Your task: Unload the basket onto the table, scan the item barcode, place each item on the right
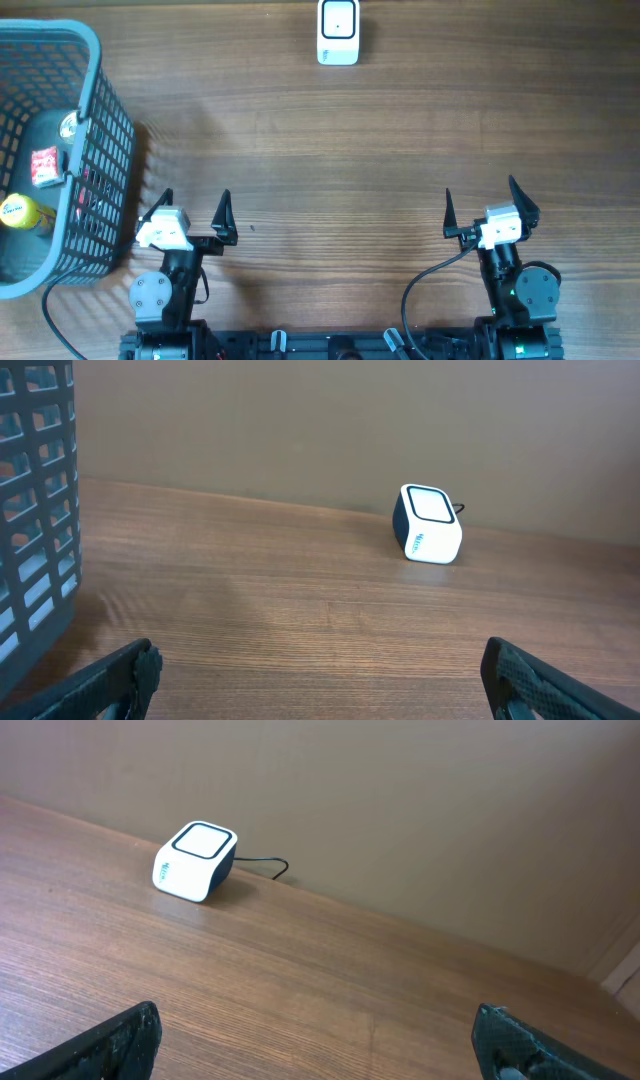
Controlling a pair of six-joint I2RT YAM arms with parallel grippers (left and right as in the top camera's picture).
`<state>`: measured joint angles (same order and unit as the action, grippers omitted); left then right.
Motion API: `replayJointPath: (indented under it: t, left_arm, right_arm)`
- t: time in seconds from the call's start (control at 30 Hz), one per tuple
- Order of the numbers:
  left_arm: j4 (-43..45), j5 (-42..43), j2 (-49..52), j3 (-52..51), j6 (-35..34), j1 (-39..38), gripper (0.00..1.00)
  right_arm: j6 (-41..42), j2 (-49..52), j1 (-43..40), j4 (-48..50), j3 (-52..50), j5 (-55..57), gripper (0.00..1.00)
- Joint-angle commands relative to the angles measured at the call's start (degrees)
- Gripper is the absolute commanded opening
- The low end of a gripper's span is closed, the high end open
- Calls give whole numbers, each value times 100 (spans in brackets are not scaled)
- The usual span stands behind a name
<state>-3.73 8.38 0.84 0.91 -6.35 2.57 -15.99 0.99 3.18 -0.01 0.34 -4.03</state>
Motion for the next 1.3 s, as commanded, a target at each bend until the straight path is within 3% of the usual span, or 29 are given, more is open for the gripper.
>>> replayJointPath:
  t: [0.0,0.87,0.97,1.1,1.27]
  left_arm:
    - [7,-15,-46,-52,-33,-33,100]
    - [7,-17,-46,-52,-33,-33,100]
    - [247,-557,-46,-52,-133,-22,100]
    - [374,863,-46,-31,-334,-22,100]
    - [-76,1023,55,573,-332,-22,100]
  right_arm:
    - [-52,2,-2,17,-4,-50,100]
    - [-50,2,-4,17,-4,-50,100]
    - [-52,2,-2,17,-4,-50,100]
    - [-52,2,-4,15,-4,-50,100]
    - [-55,2,-2,17,-4,-50,100]
